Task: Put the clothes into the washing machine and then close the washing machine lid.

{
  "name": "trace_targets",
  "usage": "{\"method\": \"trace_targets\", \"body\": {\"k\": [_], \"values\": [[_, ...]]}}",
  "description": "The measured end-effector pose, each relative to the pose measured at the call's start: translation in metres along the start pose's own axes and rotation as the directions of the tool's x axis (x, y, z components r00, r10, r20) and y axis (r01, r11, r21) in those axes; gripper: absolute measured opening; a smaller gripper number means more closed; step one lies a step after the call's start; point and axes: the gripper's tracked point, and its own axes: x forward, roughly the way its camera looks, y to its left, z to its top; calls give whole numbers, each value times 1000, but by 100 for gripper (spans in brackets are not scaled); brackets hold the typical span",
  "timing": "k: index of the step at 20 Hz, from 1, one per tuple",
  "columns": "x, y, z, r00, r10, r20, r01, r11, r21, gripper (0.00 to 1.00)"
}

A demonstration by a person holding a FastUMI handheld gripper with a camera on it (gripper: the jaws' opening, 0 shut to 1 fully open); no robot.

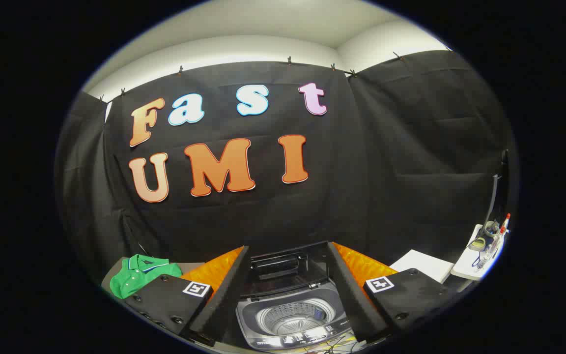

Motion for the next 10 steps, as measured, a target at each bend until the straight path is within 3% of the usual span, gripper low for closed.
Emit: {"method": "trace_targets", "body": {"k": [10], "values": [[-1, -4, -6, 1000, -11, -17, 11, 1000, 10, 99]]}}
